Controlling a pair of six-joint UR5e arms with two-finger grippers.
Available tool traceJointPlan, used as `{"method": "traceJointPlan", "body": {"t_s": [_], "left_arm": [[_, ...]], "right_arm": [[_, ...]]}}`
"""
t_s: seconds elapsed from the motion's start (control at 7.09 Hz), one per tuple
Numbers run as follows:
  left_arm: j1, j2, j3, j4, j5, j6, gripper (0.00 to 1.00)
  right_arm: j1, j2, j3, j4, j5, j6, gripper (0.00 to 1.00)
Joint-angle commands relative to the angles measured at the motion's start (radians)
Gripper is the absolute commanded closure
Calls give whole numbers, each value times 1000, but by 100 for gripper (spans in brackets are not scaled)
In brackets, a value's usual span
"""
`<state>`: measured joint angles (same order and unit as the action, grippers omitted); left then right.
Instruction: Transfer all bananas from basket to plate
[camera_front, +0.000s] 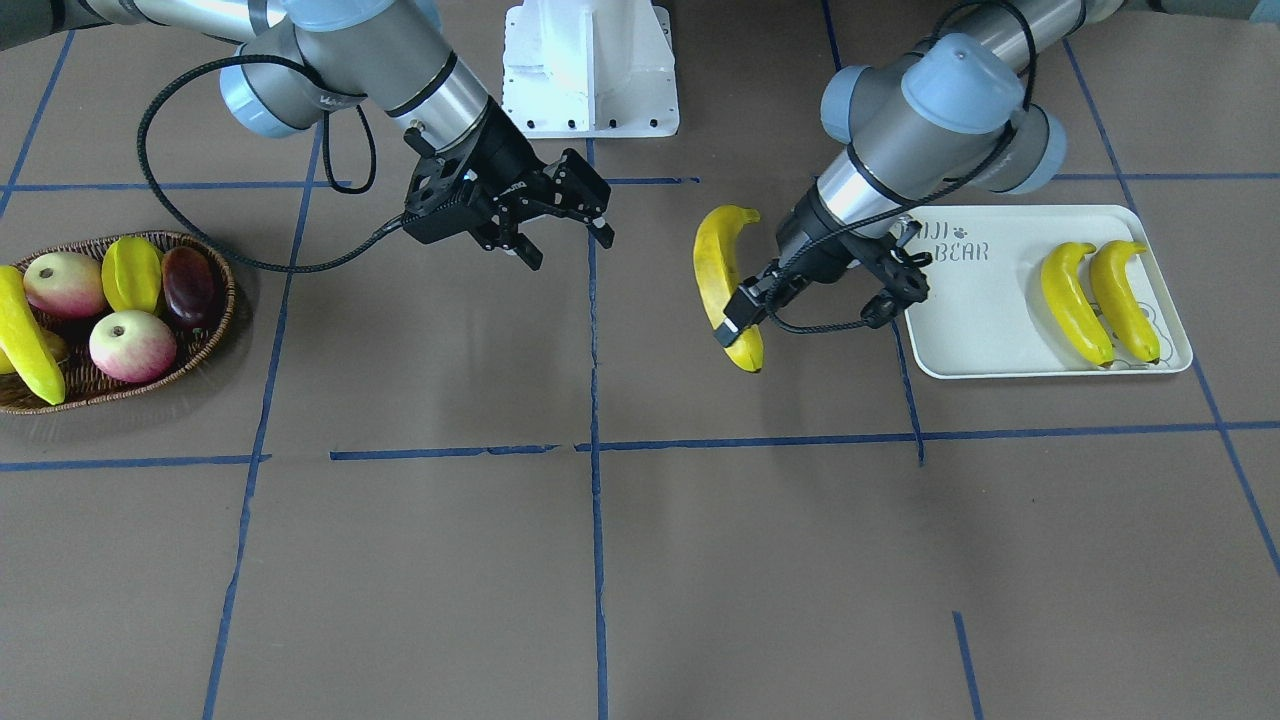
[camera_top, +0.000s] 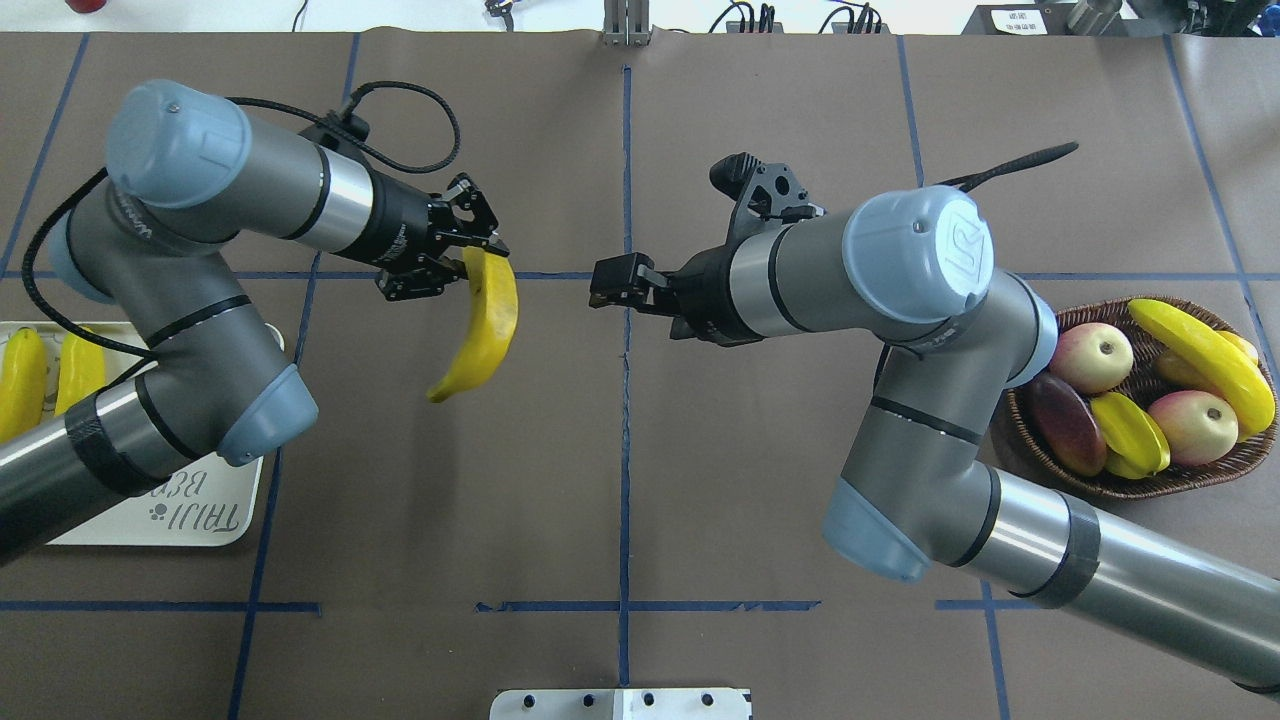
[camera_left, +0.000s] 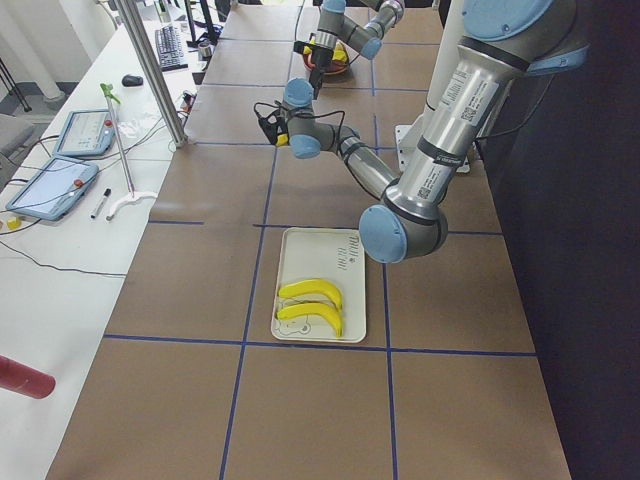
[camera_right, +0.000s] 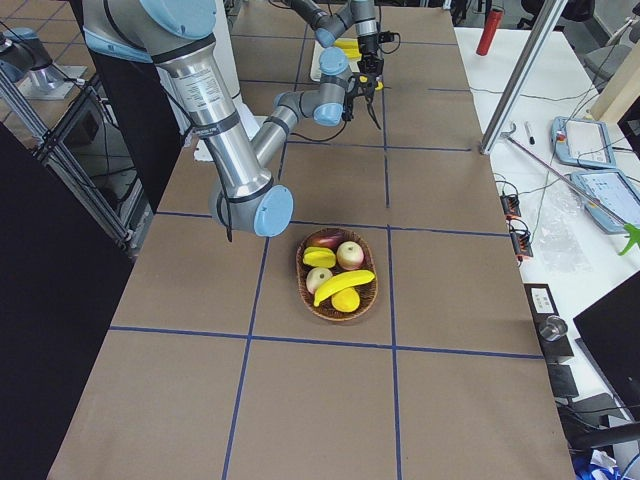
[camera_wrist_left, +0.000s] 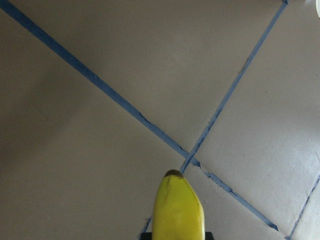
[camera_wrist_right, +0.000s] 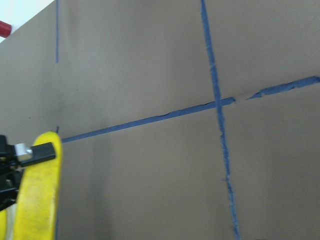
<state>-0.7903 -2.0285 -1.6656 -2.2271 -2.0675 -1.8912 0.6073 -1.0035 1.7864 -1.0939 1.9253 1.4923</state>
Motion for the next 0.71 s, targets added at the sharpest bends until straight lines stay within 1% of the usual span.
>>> {"method": "traceJointPlan", "body": {"t_s": [0.0, 0.28, 0.42, 0.56], "left_arm": [[-65, 135, -14, 6, 6, 143, 99], [-107, 281, -16, 3, 12, 309, 98], [-122, 350, -29, 3, 16, 389, 98], [-124, 413, -40, 1, 53, 441, 98]], "right_arm": [[67, -9, 24, -224, 63, -168, 0], [133, -21, 99, -494, 107, -381, 0], [158, -33, 140, -609, 112, -491, 0], [176, -37, 169, -677, 112, -570, 0]]}}
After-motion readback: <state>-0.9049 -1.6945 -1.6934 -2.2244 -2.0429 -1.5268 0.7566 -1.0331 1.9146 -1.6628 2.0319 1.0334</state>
